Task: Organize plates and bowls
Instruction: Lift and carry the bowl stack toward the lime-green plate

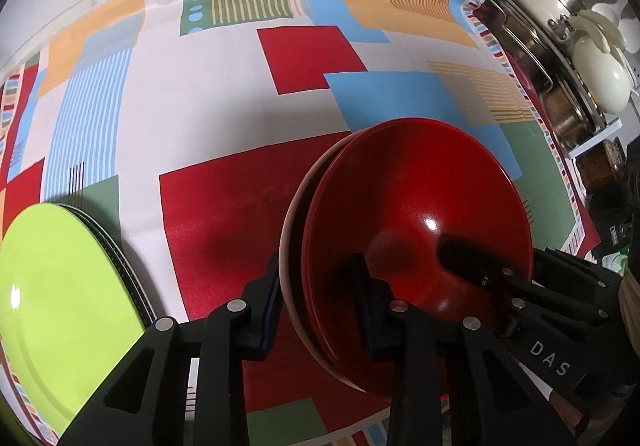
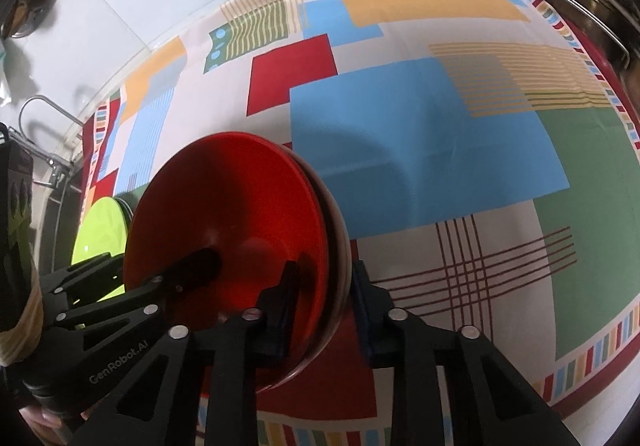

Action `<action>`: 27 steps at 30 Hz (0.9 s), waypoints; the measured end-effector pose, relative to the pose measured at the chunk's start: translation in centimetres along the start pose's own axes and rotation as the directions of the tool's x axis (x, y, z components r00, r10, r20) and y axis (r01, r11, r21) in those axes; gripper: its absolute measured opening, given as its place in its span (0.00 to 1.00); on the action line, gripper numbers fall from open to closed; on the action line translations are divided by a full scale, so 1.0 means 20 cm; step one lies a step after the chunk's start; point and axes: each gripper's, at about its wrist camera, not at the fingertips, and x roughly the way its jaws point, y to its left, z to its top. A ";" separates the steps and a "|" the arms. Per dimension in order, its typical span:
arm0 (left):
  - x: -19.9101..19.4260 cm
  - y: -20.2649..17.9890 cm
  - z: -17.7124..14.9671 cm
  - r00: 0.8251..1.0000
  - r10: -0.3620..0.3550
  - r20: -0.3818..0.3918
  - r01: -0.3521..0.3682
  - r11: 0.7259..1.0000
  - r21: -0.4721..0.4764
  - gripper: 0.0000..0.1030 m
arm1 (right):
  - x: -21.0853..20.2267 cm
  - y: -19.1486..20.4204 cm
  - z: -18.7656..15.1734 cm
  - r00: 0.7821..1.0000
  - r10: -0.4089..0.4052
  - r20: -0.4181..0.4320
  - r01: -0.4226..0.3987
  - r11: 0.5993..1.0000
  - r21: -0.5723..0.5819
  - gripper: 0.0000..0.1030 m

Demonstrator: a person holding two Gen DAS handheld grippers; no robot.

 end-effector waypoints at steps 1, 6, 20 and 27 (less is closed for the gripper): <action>0.00 0.01 0.00 1.000 -0.003 -0.003 0.003 1.000 -0.008 0.30 | 0.00 0.01 0.00 1.000 -0.008 0.001 0.008 1.000 -0.003 0.24; 0.00 0.02 0.01 1.000 -0.002 -0.024 0.001 0.999 -0.042 0.29 | 0.00 0.01 0.01 1.000 -0.019 -0.008 0.020 1.000 0.021 0.24; -0.05 0.05 -0.03 0.999 -0.007 -0.033 0.004 0.997 -0.079 0.29 | -0.03 0.03 0.01 1.000 0.002 -0.011 -0.001 0.999 0.048 0.23; -0.16 0.11 -0.07 1.000 -0.027 0.004 0.027 0.998 -0.059 0.29 | -0.10 0.12 -0.02 1.000 -0.015 0.023 0.014 0.998 0.056 0.23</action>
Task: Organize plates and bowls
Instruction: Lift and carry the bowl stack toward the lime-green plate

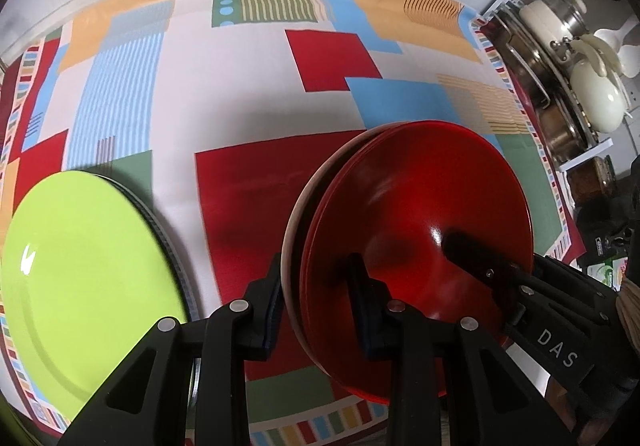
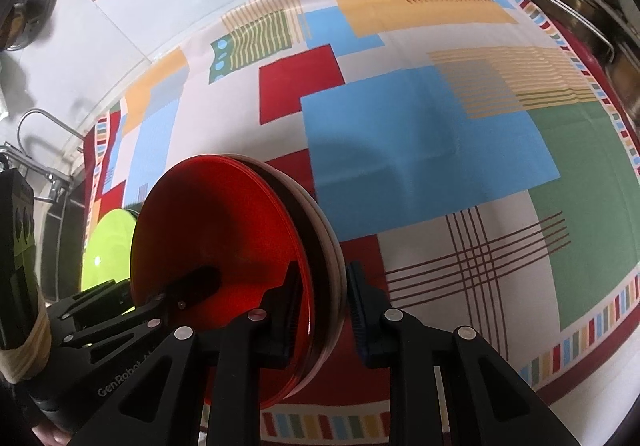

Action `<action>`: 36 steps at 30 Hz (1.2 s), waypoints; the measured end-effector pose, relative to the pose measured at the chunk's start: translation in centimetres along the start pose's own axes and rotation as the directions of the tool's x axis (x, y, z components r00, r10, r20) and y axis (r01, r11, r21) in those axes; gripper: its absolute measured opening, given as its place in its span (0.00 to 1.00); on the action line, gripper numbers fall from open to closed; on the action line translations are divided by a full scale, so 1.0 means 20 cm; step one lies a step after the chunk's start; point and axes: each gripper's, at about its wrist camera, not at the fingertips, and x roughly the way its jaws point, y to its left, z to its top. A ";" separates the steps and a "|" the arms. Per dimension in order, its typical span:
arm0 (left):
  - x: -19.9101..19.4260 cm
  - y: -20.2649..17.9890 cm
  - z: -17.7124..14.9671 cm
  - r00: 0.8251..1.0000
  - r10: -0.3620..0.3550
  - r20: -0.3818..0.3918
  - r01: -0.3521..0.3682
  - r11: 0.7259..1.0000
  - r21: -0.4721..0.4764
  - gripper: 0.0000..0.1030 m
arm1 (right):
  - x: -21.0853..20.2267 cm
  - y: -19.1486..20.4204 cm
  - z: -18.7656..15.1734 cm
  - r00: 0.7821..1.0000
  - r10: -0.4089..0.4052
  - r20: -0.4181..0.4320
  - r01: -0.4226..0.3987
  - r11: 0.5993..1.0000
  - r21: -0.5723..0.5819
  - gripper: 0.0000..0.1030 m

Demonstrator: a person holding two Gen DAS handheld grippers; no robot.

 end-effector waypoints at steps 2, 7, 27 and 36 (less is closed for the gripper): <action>-0.04 0.03 -0.02 1.000 -0.006 0.009 0.006 1.000 0.004 0.28 | -0.02 0.03 -0.01 1.000 -0.004 0.013 0.004 1.000 0.002 0.23; -0.14 0.09 -0.07 0.999 -0.009 0.043 0.009 1.000 0.007 0.28 | -0.08 0.14 -0.06 0.999 -0.010 0.047 0.010 1.000 -0.006 0.23; -0.52 0.42 -0.33 0.986 0.032 0.166 -0.023 0.998 -0.057 0.28 | -0.24 0.60 -0.28 0.993 0.038 0.115 -0.026 0.994 -0.103 0.23; -0.61 0.56 -0.41 0.980 0.061 0.191 -0.040 0.993 -0.110 0.28 | -0.25 0.78 -0.33 0.991 0.074 0.113 -0.055 0.985 -0.162 0.23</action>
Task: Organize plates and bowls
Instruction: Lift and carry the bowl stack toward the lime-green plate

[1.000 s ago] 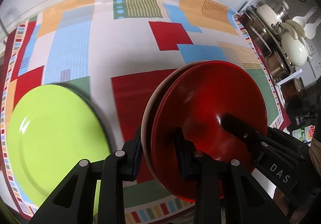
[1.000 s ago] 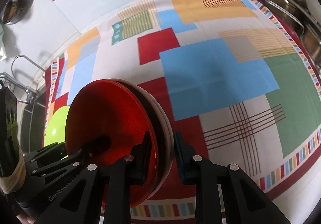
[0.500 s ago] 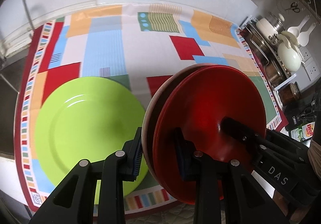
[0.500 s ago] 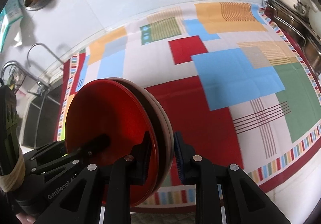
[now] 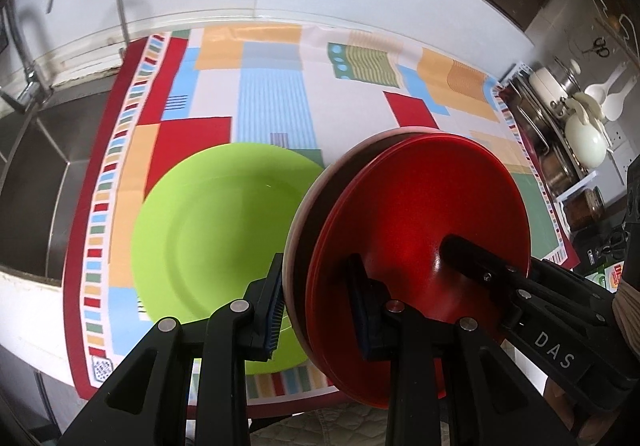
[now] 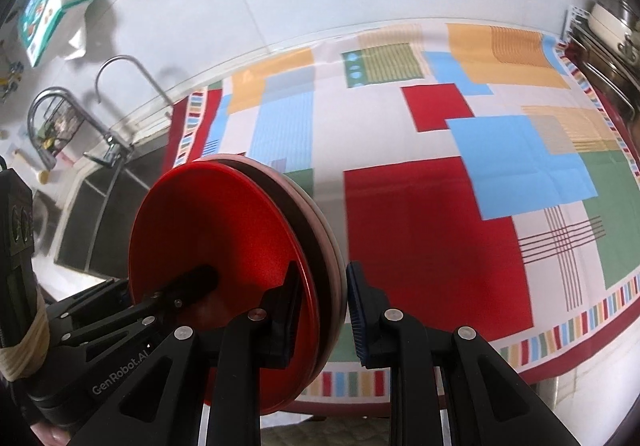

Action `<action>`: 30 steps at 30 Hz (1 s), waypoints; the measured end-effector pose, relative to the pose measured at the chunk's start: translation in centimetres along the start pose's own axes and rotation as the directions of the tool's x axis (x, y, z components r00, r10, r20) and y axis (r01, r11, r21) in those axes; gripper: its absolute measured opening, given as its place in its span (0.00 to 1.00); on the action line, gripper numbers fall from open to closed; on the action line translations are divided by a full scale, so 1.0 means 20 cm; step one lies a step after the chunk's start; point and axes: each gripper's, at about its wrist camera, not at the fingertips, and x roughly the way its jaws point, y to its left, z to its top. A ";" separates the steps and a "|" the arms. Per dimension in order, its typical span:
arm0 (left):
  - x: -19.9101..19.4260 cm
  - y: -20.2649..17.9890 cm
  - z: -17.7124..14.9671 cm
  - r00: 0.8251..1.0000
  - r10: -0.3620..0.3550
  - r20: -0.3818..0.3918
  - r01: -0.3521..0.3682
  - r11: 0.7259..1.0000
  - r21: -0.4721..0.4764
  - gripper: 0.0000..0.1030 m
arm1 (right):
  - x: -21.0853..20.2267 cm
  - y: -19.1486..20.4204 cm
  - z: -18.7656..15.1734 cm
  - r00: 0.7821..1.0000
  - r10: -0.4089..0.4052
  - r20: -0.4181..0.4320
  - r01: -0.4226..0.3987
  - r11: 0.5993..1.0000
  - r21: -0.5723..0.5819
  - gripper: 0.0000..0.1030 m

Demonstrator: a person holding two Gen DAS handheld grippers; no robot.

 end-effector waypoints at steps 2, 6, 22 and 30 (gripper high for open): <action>-0.02 0.03 -0.01 1.000 0.006 0.005 -0.006 1.000 -0.012 0.28 | 0.00 0.04 0.00 1.000 0.005 -0.001 -0.005 1.000 -0.010 0.23; -0.04 0.09 -0.02 1.000 0.021 0.012 -0.021 0.999 -0.032 0.28 | 0.02 0.09 0.00 1.000 0.023 -0.008 -0.024 0.999 -0.025 0.23; 0.03 0.30 -0.01 0.997 0.077 -0.022 -0.079 0.990 -0.119 0.28 | 0.21 0.26 0.06 0.993 0.079 -0.088 -0.085 0.994 -0.068 0.23; 0.09 0.39 0.00 0.994 0.099 -0.056 -0.106 0.983 -0.152 0.28 | 0.33 0.30 0.08 0.985 0.097 -0.143 -0.108 0.991 -0.074 0.23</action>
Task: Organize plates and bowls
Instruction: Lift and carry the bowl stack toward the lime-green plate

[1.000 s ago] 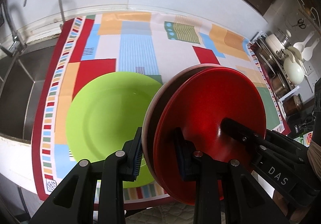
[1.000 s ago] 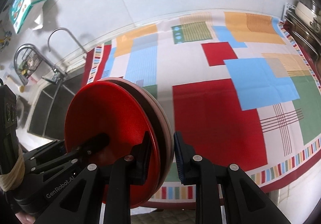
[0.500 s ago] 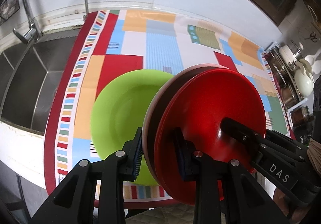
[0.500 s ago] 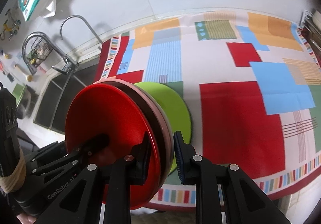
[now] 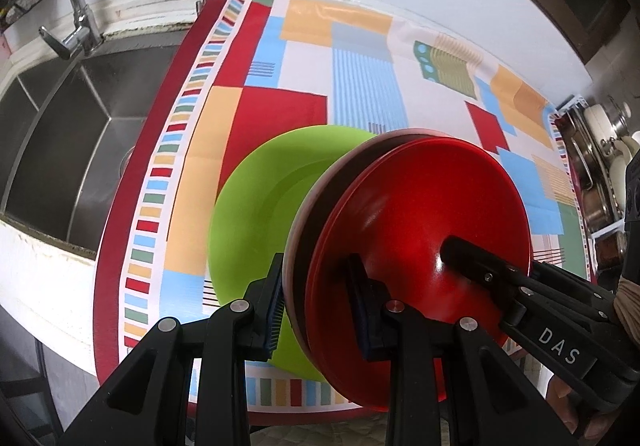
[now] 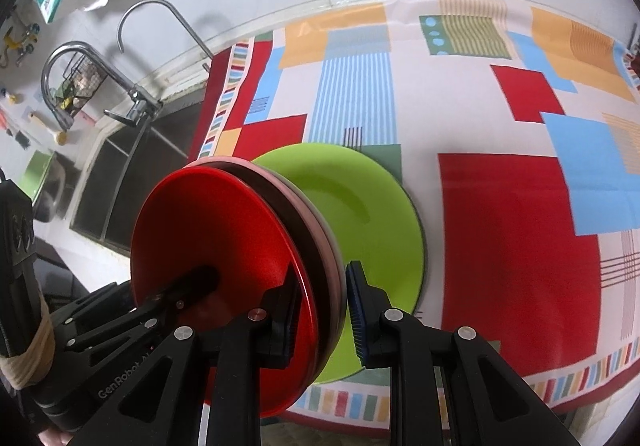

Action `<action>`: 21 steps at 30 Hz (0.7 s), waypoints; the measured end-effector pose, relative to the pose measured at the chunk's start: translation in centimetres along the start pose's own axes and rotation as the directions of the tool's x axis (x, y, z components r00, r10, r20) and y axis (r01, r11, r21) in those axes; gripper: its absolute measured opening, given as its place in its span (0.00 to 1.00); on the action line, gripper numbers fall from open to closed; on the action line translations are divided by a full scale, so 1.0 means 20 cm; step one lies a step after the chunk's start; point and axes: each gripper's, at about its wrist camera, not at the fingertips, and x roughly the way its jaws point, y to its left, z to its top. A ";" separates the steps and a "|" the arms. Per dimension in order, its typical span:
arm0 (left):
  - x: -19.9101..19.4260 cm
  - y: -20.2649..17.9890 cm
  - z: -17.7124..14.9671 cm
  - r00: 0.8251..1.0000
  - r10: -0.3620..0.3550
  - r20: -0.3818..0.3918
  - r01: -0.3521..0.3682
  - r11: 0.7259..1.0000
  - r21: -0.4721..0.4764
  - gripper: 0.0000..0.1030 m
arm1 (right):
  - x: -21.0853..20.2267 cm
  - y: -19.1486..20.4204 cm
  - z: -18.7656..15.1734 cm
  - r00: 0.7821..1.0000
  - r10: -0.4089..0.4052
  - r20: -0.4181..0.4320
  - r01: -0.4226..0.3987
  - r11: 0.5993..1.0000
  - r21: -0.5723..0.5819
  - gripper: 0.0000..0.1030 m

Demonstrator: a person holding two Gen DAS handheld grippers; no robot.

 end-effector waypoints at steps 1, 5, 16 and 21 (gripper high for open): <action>0.01 0.01 0.00 1.000 0.002 -0.004 -0.002 1.000 -0.002 0.28 | 0.02 0.00 0.01 1.000 0.002 -0.008 -0.002 1.000 0.000 0.23; 0.05 0.03 0.02 1.000 0.010 -0.025 -0.011 1.000 -0.015 0.28 | 0.07 0.02 0.02 0.999 0.006 -0.035 -0.006 1.000 -0.004 0.23; 0.14 0.07 0.05 0.997 0.018 -0.069 -0.020 0.999 -0.038 0.28 | 0.19 0.01 0.06 0.993 0.013 -0.114 -0.012 1.000 0.005 0.23; 0.16 0.09 0.06 0.997 0.011 -0.077 -0.015 0.999 -0.050 0.28 | 0.23 0.01 0.07 0.991 0.008 -0.133 -0.008 1.000 0.001 0.23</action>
